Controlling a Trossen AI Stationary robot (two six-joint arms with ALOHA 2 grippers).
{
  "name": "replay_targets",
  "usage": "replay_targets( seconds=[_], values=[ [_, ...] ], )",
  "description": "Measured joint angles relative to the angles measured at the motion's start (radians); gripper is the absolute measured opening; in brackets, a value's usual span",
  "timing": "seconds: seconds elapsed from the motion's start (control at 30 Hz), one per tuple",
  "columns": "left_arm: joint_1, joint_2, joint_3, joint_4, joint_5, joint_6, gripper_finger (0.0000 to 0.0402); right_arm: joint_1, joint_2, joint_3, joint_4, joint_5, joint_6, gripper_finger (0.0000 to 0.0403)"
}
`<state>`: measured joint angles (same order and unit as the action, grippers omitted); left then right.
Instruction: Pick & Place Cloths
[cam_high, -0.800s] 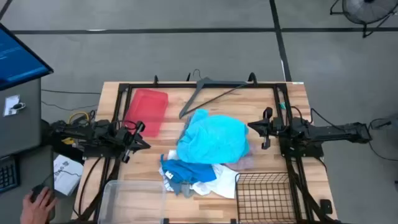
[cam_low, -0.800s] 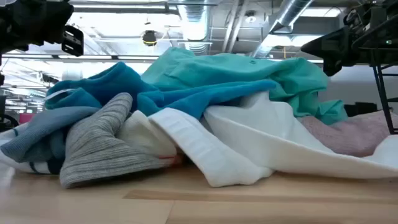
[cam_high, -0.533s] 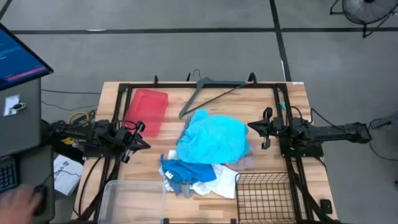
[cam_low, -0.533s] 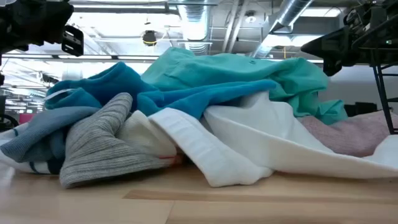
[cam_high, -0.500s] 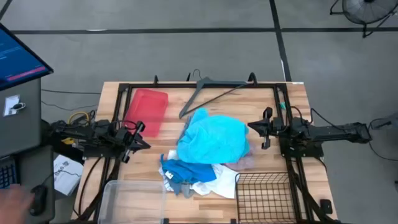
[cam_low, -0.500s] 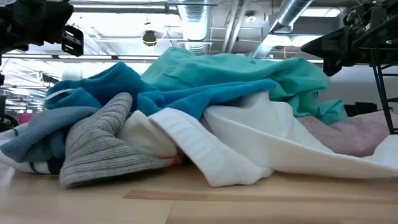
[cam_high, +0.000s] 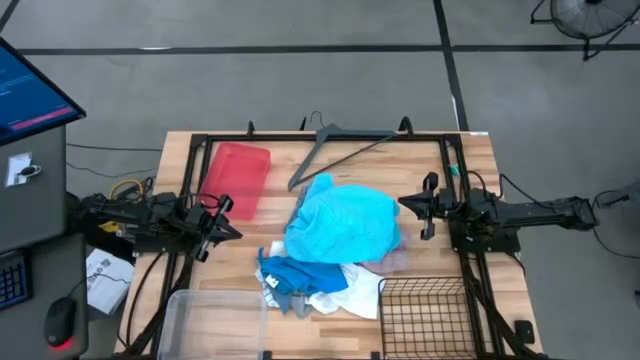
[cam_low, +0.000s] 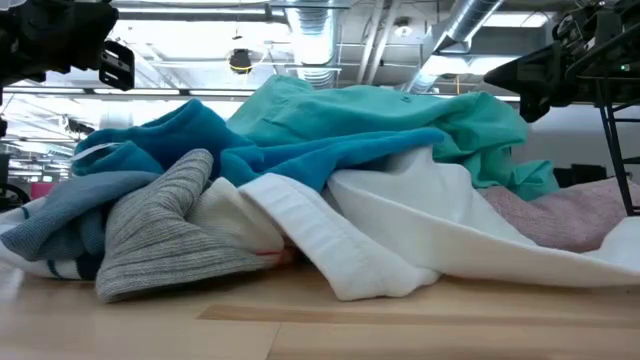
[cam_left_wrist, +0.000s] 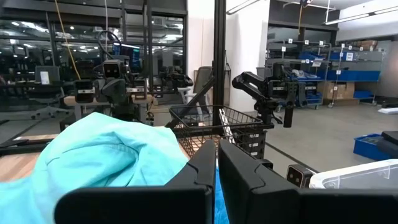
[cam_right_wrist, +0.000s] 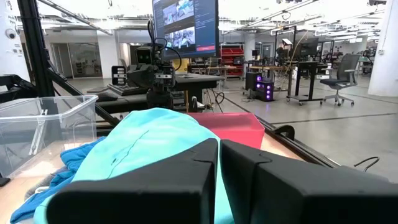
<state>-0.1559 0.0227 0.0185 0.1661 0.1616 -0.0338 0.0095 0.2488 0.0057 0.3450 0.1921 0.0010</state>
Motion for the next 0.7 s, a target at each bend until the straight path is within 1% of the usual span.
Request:
replay_targets(
  seconds=[0.57,0.7],
  values=[
    [0.0,0.0,0.0,0.003,0.0,0.0,0.0001,0.0,0.0,0.0,0.0,0.0,0.0,0.0017],
    [0.0,0.0,0.0,0.035,0.0,-0.04,0.0001,0.0,0.0,0.0,0.0,0.0,0.0,0.0017]
  ],
)
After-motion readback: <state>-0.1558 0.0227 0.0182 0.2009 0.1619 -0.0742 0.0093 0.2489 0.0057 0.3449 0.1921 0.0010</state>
